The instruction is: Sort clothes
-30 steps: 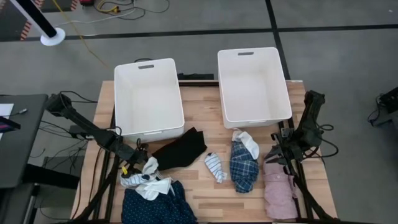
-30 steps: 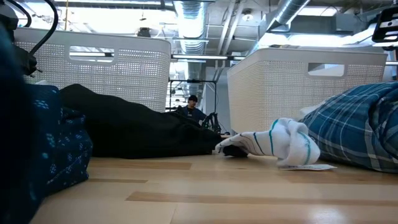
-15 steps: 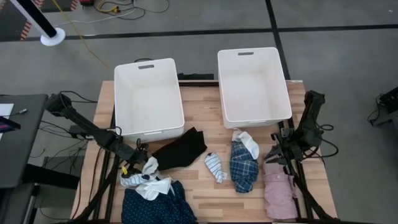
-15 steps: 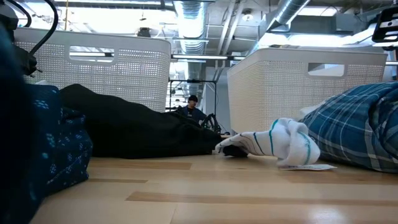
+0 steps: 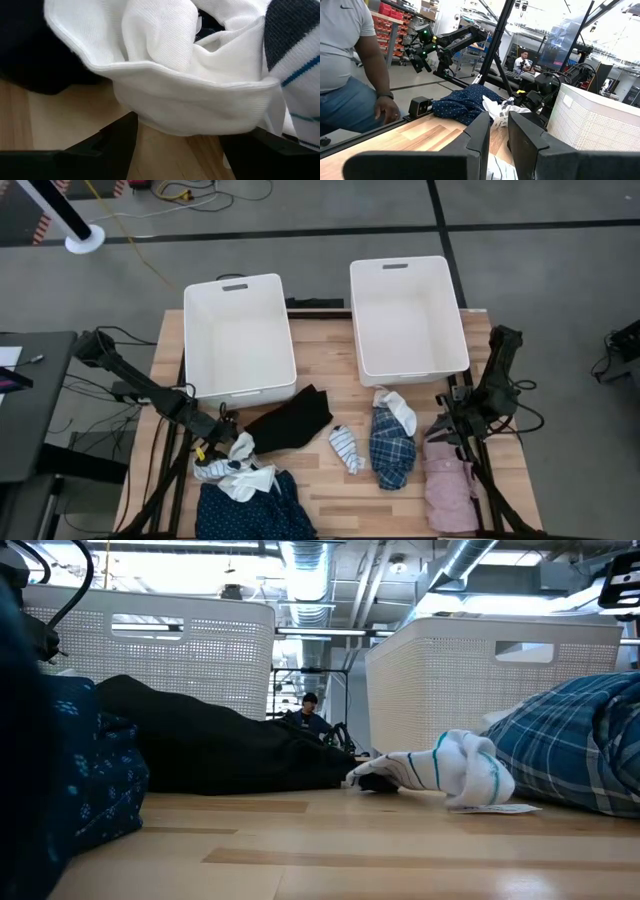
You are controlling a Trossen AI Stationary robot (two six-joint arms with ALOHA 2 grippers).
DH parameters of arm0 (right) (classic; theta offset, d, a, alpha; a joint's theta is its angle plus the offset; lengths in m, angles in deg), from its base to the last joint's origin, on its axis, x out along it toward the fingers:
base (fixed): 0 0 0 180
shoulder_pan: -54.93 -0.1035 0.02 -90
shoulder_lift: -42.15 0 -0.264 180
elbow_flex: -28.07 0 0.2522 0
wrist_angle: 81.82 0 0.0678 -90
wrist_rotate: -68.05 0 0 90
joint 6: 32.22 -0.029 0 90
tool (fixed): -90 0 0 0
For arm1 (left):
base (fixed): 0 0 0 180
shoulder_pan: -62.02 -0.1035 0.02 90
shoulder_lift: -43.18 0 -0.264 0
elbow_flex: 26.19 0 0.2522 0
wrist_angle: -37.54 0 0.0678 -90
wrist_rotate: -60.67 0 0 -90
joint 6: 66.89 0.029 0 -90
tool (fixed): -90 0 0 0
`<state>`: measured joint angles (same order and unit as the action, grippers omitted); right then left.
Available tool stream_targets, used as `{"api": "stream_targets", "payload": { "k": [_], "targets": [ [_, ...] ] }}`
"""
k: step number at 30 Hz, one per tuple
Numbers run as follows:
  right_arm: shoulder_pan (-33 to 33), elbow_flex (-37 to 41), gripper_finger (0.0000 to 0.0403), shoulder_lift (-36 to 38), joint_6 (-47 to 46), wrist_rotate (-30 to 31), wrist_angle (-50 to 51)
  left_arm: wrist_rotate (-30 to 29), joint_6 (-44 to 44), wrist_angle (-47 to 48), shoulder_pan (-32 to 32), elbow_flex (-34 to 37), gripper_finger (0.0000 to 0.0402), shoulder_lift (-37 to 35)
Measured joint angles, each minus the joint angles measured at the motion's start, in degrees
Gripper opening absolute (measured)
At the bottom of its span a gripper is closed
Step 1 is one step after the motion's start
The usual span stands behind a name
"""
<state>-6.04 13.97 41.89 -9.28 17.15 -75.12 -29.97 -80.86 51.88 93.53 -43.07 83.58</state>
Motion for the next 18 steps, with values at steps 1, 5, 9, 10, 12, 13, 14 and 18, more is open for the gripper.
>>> {"api": "stream_targets", "payload": {
  "k": [1, 5, 9, 10, 12, 13, 14, 18],
  "targets": [
    [0.0, 0.0, 0.0088, 0.0, 0.0, 0.0, 0.0, 0.0, 0.0, 0.0, 0.0, 0.0, 0.0263, 0.0],
    [0.0, 0.0, 0.0088, 0.0, 0.0, 0.0, -0.2, 0.0, 0.0, 0.0, 0.0, 0.0, 0.0263, 0.0],
    [0.0, 0.0, 0.0088, 0.0, 0.0, 0.0, -0.2, 0.0, 0.0, 0.0, 0.0, 0.0, 0.0263, 0.0],
    [0.0, 0.0, 0.0088, 0.0, 0.0, 0.0, -0.2, 0.0, 0.0, 0.0, 0.0, 0.0, 0.0263, 0.0],
    [0.0, 0.0, 0.0088, 0.0, 0.0, 0.0, -0.3, 0.0, 0.0, 0.0, 0.0, 0.0, 0.0263, 0.0],
    [0.0, 0.0, 0.0088, 0.0, 0.0, 0.0, -0.7, 0.0, 0.0, 0.0, 0.0, 0.0, 0.0263, 0.0],
    [0.0, 0.0, 0.0088, 0.0, 0.0, 0.0, -1.5, 0.0, 0.0, 0.0, 0.0, 0.0, 0.0263, 0.0],
    [0.0, 0.0, 0.0088, 0.0, -2.2, 0.0, -6.4, 0.0, 0.0, 0.0, 0.0, 0.0, 0.0263, 0.0]
  ]
}}
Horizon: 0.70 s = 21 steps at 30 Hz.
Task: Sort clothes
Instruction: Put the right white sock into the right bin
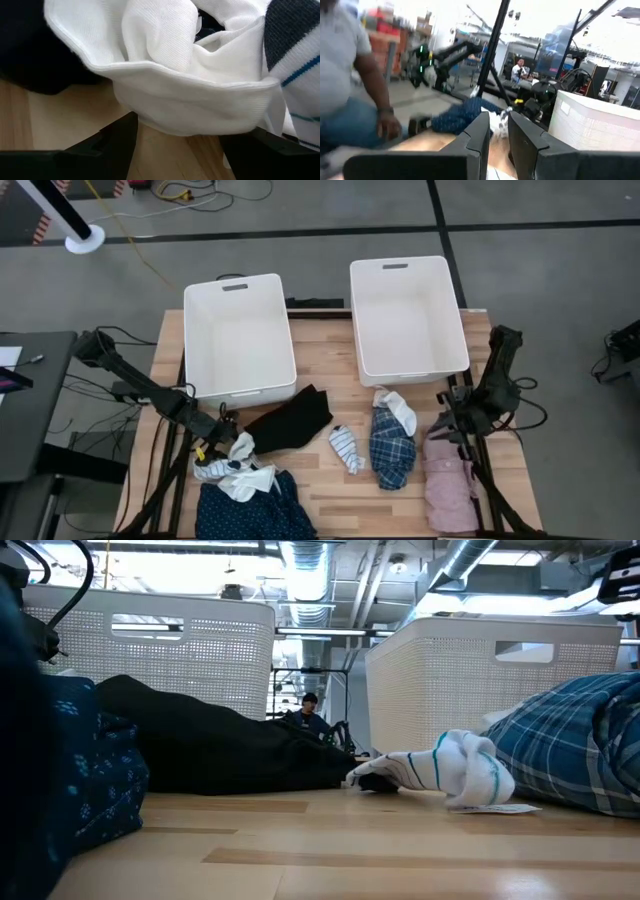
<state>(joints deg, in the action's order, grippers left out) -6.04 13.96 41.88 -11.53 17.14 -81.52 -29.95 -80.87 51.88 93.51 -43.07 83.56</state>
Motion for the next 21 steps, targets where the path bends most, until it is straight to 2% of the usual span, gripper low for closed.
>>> {"api": "stream_targets", "payload": {
  "k": [10, 17, 21],
  "targets": [
    [5.3, 0.0, 0.0088, -0.1, -4.6, 0.0, -14.8, 0.0, 0.0, 0.0, 0.0, 0.0, 0.0263, 0.0],
    [11.3, -3.7, 0.0092, -2.2, -2.0, -0.2, -15.6, 0.0, 0.0, 0.0, 0.0, 0.0, 0.0263, 0.0],
    [13.3, -7.7, 0.0122, -6.5, -0.2, -0.4, -15.3, 0.0, 0.0, 0.0, 0.0, 0.0, 0.0263, 0.0]
  ]
}}
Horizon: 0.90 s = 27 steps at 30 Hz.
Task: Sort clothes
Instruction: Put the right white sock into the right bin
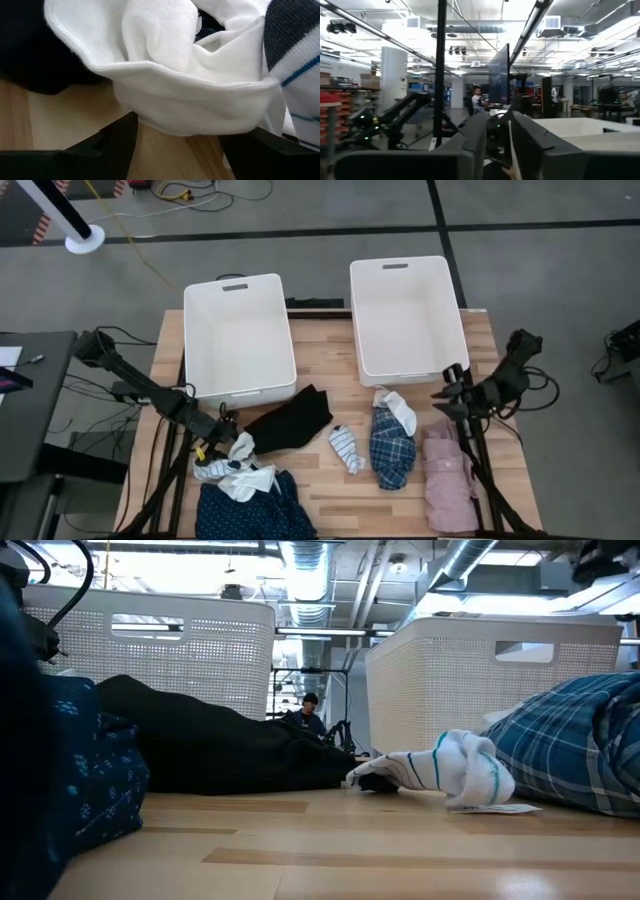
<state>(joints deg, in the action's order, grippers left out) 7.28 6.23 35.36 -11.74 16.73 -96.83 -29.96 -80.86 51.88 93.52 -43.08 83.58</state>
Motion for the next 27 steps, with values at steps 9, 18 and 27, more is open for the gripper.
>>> {"api": "stream_targets", "payload": {
  "k": [9, 18, 27],
  "targets": [
    [0.9, -13.3, 0.0259, -17.6, 3.0, -3.3, 2.7, 0.0, 0.0, 0.0, 0.0, 0.0, 0.0263, 0.0],
    [3.1, -33.3, 0.0277, -39.3, -9.3, -3.4, 31.3, 0.0, 0.0, 0.0, 0.0, 0.0, 0.0263, 0.0],
    [6.9, -47.8, 0.0277, -54.3, -31.7, -3.3, 68.9, 0.0, 0.0, 0.0, 0.0, 0.0, 0.0263, 0.0]
  ]
}}
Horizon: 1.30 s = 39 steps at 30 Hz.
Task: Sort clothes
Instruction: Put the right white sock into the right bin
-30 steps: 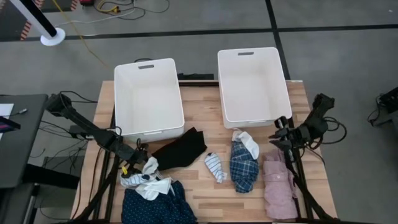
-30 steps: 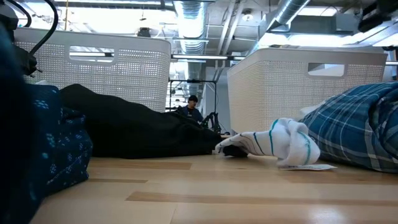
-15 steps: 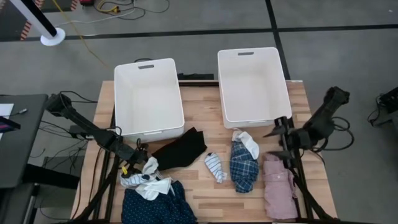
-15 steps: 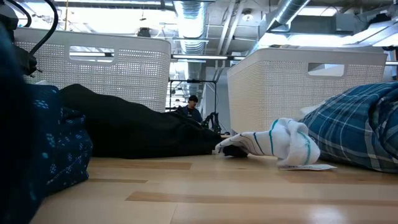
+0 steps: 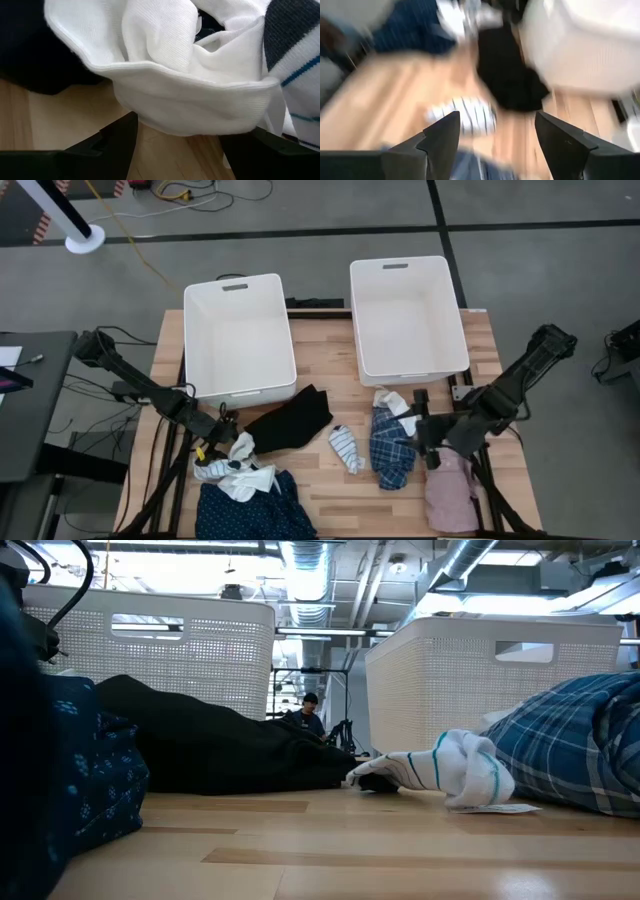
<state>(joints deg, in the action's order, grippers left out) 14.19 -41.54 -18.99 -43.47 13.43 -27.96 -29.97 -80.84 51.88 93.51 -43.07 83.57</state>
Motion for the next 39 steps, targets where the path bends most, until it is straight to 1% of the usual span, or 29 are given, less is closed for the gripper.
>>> {"api": "stream_targets", "payload": {
  "k": [3, 5, 8, 11, 14, 18, 24, 27, 29, 31, 34, 38, 39],
  "targets": [
    [0.5, -1.6, 0.0276, -3.2, -7.2, -0.2, 9.4, 0.0, 0.0, 0.0, 0.0, 0.0, 0.0263, 0.0],
    [0.4, -1.7, 0.0276, -4.9, -11.6, -1.4, 14.4, 0.0, 0.0, 0.0, 0.0, 0.0, 0.0263, 0.0],
    [0.4, -1.7, 0.0276, -7.4, -17.4, -3.4, 20.7, 0.0, 0.0, 0.0, 0.0, 0.0, 0.0263, 0.0],
    [0.4, -1.7, 0.0276, -10.1, -21.3, -5.0, 25.4, 0.0, 0.0, 0.0, 0.0, 0.0, 0.0263, 0.0],
    [0.4, -1.7, 0.0276, -12.7, -22.4, -5.1, 26.9, 0.0, 0.0, 0.0, 0.0, 0.0, 0.0263, 0.0],
    [0.9, -1.7, 0.0276, -16.6, -21.5, -5.1, 26.9, 0.0, 0.0, 0.0, 0.0, 0.0, 0.0263, 0.0],
    [3.4, -1.7, 0.0275, -21.9, -20.1, -5.1, 27.8, 0.0, 0.0, 0.0, 0.0, 0.0, 0.0263, 0.0],
    [5.1, -1.7, 0.0265, -23.7, -20.0, -5.2, 29.0, 0.0, 0.0, 0.0, 0.0, 0.0, 0.0263, 0.0],
    [6.2, -1.7, 0.0245, -24.4, -19.5, -5.6, 28.7, 0.0, 0.0, 0.0, 0.0, 0.0, 0.0263, 0.0],
    [7.1, -1.7, 0.0213, -24.5, -18.8, -6.4, 28.3, 0.0, 0.0, 0.0, 0.0, 0.0, 0.0263, 0.0],
    [8.4, -1.7, 0.0144, -24.3, -18.7, -7.0, 28.4, 0.0, 0.0, 0.0, 0.0, 0.0, 0.0263, 0.0],
    [8.8, -1.7, 0.0033, -23.9, -18.6, -7.3, 28.5, 0.0, 0.0, 0.0, 0.0, 0.0, 0.0263, 0.0],
    [8.9, -1.7, 0.0018, -23.9, -18.5, -7.7, 28.4, 0.0, 0.0, 0.0, 0.0, 0.0, 0.0263, 0.0]
  ]
}}
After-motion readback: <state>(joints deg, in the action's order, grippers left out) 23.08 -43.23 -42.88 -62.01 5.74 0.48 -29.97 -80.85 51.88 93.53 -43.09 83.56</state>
